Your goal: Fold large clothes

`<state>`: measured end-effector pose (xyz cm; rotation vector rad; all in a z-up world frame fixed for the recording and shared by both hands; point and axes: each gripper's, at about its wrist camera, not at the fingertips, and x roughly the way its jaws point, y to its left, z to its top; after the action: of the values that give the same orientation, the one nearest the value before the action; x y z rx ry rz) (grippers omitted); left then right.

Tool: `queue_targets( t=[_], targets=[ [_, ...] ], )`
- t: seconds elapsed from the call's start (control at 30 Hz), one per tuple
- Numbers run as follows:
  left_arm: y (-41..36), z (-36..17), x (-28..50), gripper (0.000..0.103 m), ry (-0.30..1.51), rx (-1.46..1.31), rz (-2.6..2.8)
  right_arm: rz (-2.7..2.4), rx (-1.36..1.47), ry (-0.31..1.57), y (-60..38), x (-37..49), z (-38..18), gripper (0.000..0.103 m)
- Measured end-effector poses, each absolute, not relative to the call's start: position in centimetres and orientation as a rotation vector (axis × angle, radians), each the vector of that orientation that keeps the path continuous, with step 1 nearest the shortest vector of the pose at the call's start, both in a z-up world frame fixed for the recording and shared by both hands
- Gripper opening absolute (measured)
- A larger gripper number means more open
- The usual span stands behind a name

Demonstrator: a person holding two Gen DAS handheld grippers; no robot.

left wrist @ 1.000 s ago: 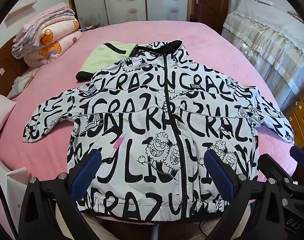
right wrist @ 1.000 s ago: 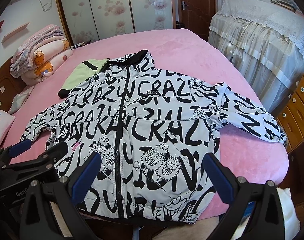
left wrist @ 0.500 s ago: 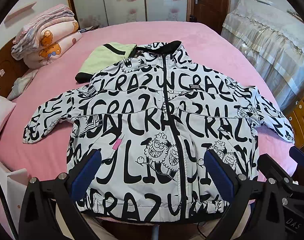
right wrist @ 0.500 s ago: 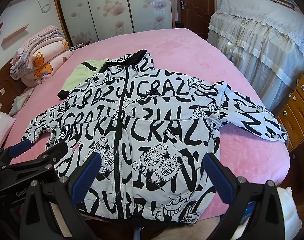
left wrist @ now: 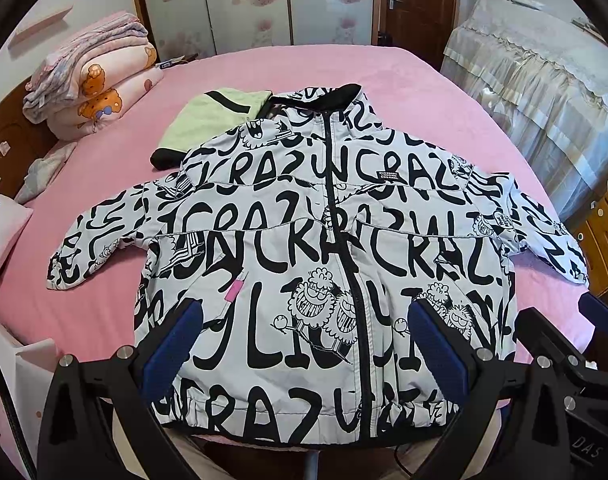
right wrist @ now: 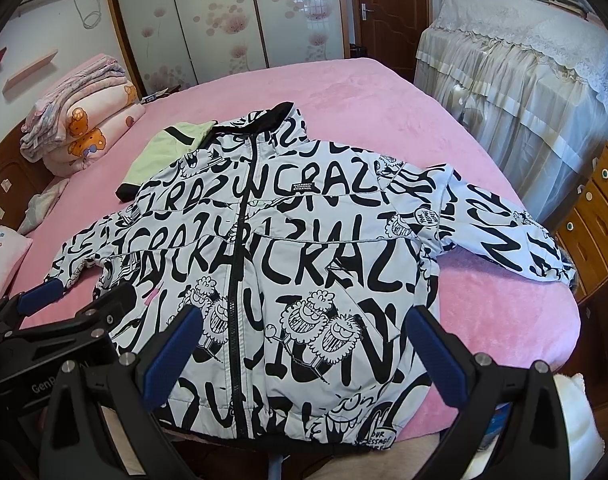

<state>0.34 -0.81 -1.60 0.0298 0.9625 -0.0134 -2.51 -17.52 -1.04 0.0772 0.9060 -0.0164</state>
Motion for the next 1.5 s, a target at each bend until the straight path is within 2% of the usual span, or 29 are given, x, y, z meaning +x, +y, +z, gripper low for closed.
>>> queue_targets(
  t=[0.5,0.8,1.23,1.5],
  targets=[
    [-1.0,-1.4,0.8,0.101,0.954,0.034,-0.014,-0.011,0.084,0.901,-17.7,-2.5,-1.0,0.102],
    [-3.5,1.3,2.7,0.101,0.870,0.091,-0.051,-0.046,0.073,0.834,-19.2,-1.9,0.7,0.102],
    [-13.2,5.9,6.0,0.101,0.656,0.199,-0.173,-0.181,0.094,0.664,-27.8,-0.9,4.9,0.102],
    [-20.1,5.1,9.3,0.102,0.713,0.186,-0.317,-0.289,0.195,0.676,-35.9,0.2,3.6,0.102]
  ],
)
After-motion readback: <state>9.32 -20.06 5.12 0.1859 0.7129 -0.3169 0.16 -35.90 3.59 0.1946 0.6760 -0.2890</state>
